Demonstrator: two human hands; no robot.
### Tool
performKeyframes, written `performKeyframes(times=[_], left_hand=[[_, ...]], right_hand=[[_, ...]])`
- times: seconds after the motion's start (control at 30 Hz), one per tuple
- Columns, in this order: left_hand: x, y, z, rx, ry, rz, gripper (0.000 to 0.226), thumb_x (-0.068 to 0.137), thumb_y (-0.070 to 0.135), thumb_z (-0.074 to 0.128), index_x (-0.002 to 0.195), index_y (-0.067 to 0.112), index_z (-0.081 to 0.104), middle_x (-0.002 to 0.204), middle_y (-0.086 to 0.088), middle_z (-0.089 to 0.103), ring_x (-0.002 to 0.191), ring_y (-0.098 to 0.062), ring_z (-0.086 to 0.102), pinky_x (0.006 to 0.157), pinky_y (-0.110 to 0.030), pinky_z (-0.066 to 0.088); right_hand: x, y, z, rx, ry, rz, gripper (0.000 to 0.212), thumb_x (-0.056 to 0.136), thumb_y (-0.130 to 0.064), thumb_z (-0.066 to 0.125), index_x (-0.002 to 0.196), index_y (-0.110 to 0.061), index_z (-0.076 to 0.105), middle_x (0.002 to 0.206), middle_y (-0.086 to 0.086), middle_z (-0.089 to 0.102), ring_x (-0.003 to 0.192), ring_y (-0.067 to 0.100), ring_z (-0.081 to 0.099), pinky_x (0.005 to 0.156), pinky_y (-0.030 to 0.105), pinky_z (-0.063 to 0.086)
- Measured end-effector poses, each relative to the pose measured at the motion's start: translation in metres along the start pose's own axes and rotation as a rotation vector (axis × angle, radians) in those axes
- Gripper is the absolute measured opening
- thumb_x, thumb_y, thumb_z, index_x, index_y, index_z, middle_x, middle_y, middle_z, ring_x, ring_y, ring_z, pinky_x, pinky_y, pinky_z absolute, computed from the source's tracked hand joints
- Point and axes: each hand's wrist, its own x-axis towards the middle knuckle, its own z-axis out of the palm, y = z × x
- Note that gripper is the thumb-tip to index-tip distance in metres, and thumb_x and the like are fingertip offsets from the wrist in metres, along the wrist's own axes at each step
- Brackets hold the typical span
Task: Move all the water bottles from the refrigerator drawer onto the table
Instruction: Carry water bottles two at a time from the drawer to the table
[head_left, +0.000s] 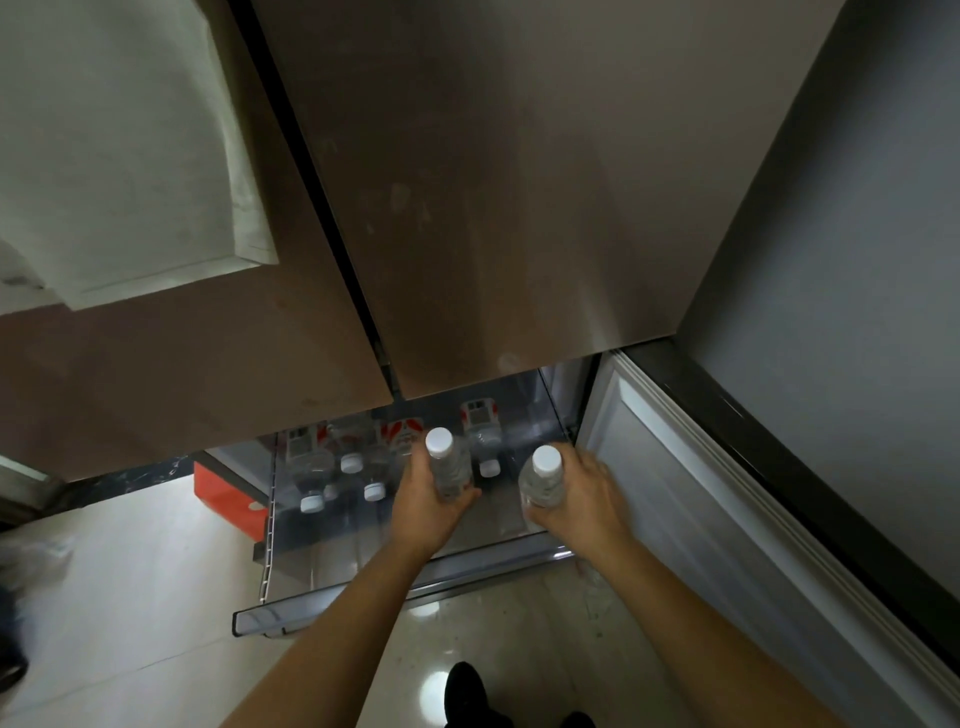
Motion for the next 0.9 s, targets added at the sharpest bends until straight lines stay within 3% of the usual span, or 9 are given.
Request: performKeyframes(times=[0.1, 0.23, 0.37, 0.5, 0.63, 0.77, 0.9], left_hand=[[0.006, -0.005, 0.006, -0.031, 0.07, -0.022, 0.089, 0.067, 0.025, 0.088, 0.134, 0.038, 0.031, 0.125, 0.005, 0.06, 0.114, -0.017, 0.058, 0.095, -0.038, 0.05], [0.012, -0.004, 0.01, -0.022, 0.102, -0.001, 0.069, 0.072, 0.026, 0.086, 0.112, 0.045, 0.033, 0.103, 0.018, 0.057, 0.102, -0.018, 0.063, 0.078, -0.026, 0.043], [0.004, -0.003, 0.002, -0.026, 0.128, 0.046, 0.068, 0.074, 0.03, 0.084, 0.114, 0.049, 0.033, 0.11, 0.012, 0.062, 0.101, -0.016, 0.064, 0.078, -0.024, 0.045], [-0.012, 0.006, -0.015, -0.029, 0.205, 0.083, 0.069, 0.073, 0.039, 0.081, 0.124, 0.051, 0.037, 0.109, 0.026, 0.06, 0.1, -0.003, 0.061, 0.076, -0.01, 0.043], [-0.037, 0.022, -0.043, -0.044, 0.347, 0.129, 0.085, 0.068, 0.046, 0.081, 0.132, 0.056, 0.027, 0.108, 0.041, 0.054, 0.1, 0.002, 0.061, 0.08, -0.014, 0.048], [-0.08, 0.03, -0.073, -0.088, 0.554, 0.148, 0.09, 0.066, 0.053, 0.082, 0.128, 0.063, 0.017, 0.117, 0.05, 0.043, 0.107, 0.023, 0.05, 0.075, 0.003, 0.041], [-0.136, 0.028, -0.106, -0.022, 0.771, 0.109, 0.086, 0.069, 0.059, 0.077, 0.134, 0.055, 0.021, 0.121, 0.023, 0.054, 0.103, -0.002, 0.059, 0.082, -0.004, 0.045]], right_hand=[[0.0, -0.002, 0.003, 0.028, 0.043, 0.023, 0.091, 0.058, -0.041, 0.092, 0.132, -0.041, 0.04, 0.115, -0.001, 0.064, 0.105, 0.024, 0.06, 0.076, 0.025, 0.04], [0.005, 0.0, 0.001, 0.075, -0.007, 0.131, 0.09, 0.058, -0.044, 0.092, 0.13, -0.037, 0.04, 0.121, 0.004, 0.06, 0.11, 0.025, 0.059, 0.08, 0.027, 0.043], [0.002, -0.001, -0.003, 0.182, 0.031, 0.115, 0.082, 0.058, -0.045, 0.092, 0.122, -0.039, 0.041, 0.122, 0.001, 0.058, 0.11, 0.022, 0.058, 0.08, 0.027, 0.044], [-0.001, -0.012, -0.012, 0.302, 0.043, -0.029, 0.077, 0.059, -0.047, 0.091, 0.114, -0.052, 0.039, 0.121, -0.006, 0.057, 0.109, 0.016, 0.057, 0.081, 0.029, 0.049], [-0.006, -0.036, -0.02, 0.407, 0.026, -0.208, 0.08, 0.063, -0.043, 0.091, 0.128, -0.047, 0.045, 0.127, -0.008, 0.061, 0.116, 0.017, 0.058, 0.092, 0.041, 0.055], [-0.015, -0.07, -0.015, 0.5, 0.075, -0.381, 0.081, 0.068, -0.042, 0.089, 0.133, -0.051, 0.041, 0.131, -0.015, 0.058, 0.114, 0.008, 0.055, 0.083, 0.013, 0.045], [-0.028, -0.118, -0.004, 0.574, 0.009, -0.546, 0.08, 0.072, -0.04, 0.087, 0.131, -0.054, 0.034, 0.133, -0.007, 0.055, 0.117, 0.015, 0.054, 0.089, 0.032, 0.051]])
